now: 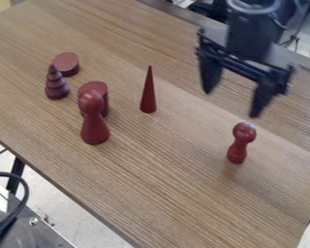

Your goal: Move the red thing to the center of the table

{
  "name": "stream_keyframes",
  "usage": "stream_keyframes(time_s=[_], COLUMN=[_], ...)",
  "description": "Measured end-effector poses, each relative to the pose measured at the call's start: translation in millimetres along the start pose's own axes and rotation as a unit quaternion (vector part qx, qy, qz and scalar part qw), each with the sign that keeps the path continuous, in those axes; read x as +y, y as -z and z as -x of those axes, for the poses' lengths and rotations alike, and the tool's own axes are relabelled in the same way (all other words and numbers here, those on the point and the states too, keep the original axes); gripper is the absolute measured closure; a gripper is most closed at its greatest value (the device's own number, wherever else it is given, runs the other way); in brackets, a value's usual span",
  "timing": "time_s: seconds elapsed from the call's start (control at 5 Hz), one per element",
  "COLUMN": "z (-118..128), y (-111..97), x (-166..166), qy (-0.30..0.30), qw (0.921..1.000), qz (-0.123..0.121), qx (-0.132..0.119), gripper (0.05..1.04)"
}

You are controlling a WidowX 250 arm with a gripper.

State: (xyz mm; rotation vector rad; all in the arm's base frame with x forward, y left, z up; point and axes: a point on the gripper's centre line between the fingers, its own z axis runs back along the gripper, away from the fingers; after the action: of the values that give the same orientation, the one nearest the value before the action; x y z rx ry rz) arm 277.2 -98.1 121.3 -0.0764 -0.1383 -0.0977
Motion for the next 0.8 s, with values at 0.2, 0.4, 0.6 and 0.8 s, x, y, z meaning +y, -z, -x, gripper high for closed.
stream_keyframes(time_s=[0.2,0.4,0.6,0.8], z=[3,1,-2,-10], y=[17,36,63,69], x=[-9,-12,-12,-6], qy=[0.016,0.031,0.023,0.004], qw=[0.9997,0.9987,0.9982,0.9984], qz=[0.014,0.042,0.053,0.056], qx=[0.008,0.000,0.018,0.012], gripper=[0.083,0.083,0.085,0.085])
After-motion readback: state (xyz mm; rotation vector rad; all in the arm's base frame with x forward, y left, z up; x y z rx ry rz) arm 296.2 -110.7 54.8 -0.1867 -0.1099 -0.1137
